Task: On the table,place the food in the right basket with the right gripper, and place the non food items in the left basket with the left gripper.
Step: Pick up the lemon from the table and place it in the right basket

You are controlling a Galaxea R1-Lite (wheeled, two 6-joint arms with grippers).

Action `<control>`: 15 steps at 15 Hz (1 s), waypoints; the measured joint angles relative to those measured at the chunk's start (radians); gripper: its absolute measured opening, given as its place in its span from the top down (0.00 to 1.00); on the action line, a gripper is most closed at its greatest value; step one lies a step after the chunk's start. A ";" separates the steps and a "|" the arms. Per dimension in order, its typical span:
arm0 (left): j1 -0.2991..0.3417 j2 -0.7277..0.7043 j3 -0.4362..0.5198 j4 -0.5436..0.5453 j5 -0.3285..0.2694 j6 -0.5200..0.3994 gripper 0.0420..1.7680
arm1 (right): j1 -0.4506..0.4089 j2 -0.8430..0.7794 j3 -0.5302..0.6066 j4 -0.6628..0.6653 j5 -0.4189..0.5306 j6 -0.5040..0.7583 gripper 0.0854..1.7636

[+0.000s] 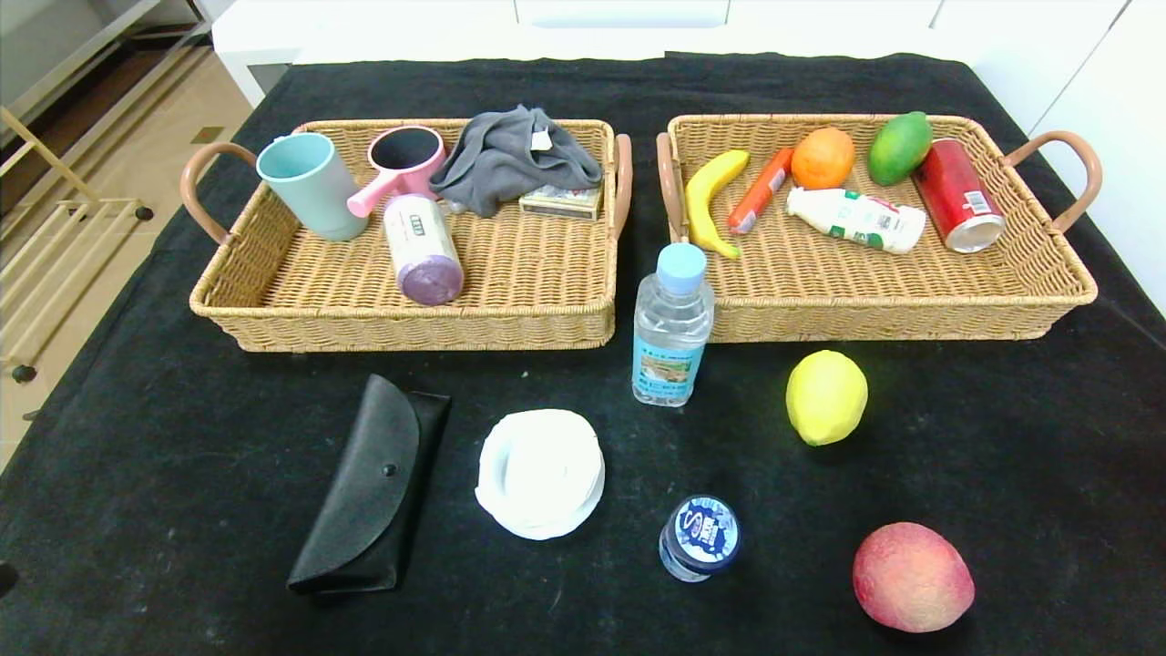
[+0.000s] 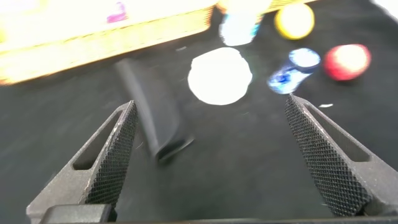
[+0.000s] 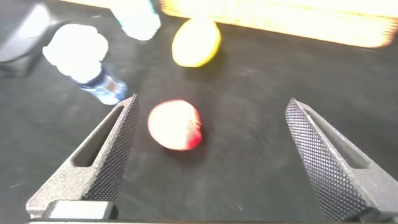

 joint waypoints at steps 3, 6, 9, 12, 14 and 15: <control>-0.163 0.136 -0.076 -0.018 -0.005 0.002 0.03 | 0.116 0.120 -0.070 -0.001 -0.020 0.000 0.03; -0.266 0.277 -0.129 -0.061 -0.005 0.002 0.03 | 0.277 0.221 -0.094 -0.060 -0.142 0.006 0.03; -0.343 0.418 -0.160 -0.173 0.004 0.001 0.03 | 0.434 0.326 -0.100 -0.173 -0.282 0.020 0.03; -0.408 0.525 -0.203 -0.202 0.014 0.003 0.03 | 0.491 0.429 -0.101 -0.238 -0.314 0.022 0.03; -0.440 0.561 -0.228 -0.197 0.014 0.010 0.03 | 0.503 0.467 -0.104 -0.253 -0.319 0.020 0.03; -0.448 0.573 -0.232 -0.206 0.015 0.011 0.03 | 0.505 0.479 -0.104 -0.254 -0.330 0.013 0.03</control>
